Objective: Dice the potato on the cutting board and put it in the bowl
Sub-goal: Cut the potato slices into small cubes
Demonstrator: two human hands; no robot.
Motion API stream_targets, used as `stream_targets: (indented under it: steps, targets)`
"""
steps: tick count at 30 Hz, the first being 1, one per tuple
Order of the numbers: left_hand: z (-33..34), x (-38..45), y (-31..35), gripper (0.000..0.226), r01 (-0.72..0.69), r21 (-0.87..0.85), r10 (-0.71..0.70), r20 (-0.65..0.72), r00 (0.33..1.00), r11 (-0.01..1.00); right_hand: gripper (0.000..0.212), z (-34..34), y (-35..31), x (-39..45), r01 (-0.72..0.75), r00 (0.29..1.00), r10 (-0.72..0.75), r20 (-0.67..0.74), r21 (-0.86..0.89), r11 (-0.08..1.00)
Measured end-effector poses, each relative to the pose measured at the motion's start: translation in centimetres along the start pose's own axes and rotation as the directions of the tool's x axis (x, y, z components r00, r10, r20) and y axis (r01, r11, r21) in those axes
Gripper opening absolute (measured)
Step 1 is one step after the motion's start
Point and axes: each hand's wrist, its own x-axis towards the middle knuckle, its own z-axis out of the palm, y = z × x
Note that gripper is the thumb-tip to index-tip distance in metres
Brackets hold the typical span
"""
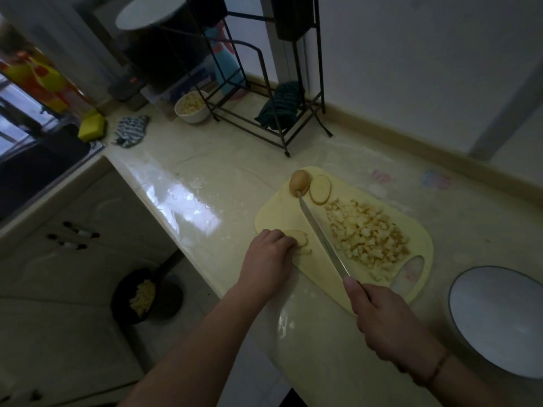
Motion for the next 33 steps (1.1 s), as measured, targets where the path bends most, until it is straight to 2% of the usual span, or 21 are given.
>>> stream_targets:
  steps: [2, 5, 10, 15, 22, 30, 33]
  targets:
    - [-0.2, 0.6, 0.1, 0.015, 0.031, 0.071, -0.033, 0.022, 0.999, 0.997, 0.064, 0.0, -0.1, 0.1, -0.004, 1.0, 0.004, -0.002, 0.008, 1.0]
    - [-0.4, 1.1, 0.2, 0.005, -0.017, 0.151, 0.008, 0.064, 0.998, 0.988, 0.063, -0.1, 0.0, 0.1, -0.002, 1.0, 0.002, -0.004, 0.009, 1.0]
    - [-1.2, 1.4, -0.4, 0.01, -0.07, 0.102, 0.057, 0.126, 0.99, 0.992, 0.058, -0.2, -0.2, -0.2, 0.001, 1.0, -0.001, 0.002, 0.002, 1.0]
    - [-1.9, 2.0, -0.5, 0.013, -0.066, 0.052, 0.053, 0.224, 0.973, 0.996, 0.055, 0.0, -0.4, -0.3, -0.007, 1.0, 0.006, 0.011, 0.009, 1.0]
    - [-2.3, 1.3, -0.3, 0.021, -0.035, 0.015, 0.031, 0.217, 0.976, 0.999, 0.054, 0.0, -0.5, -0.2, 0.0, 1.0, -0.001, 0.009, 0.021, 1.0]
    - [-1.7, 1.6, -0.6, 0.023, -0.126, 0.142, 0.103, 0.161, 0.982, 0.982, 0.055, 0.1, -0.1, -0.1, -0.001, 1.0, 0.001, 0.005, 0.042, 0.999]
    - [-1.3, 0.6, -0.4, 0.03, -0.117, 0.151, 0.1, 0.112, 0.989, 0.982, 0.056, 0.0, -0.1, -0.1, -0.002, 1.0, 0.002, 0.003, 0.043, 0.999]
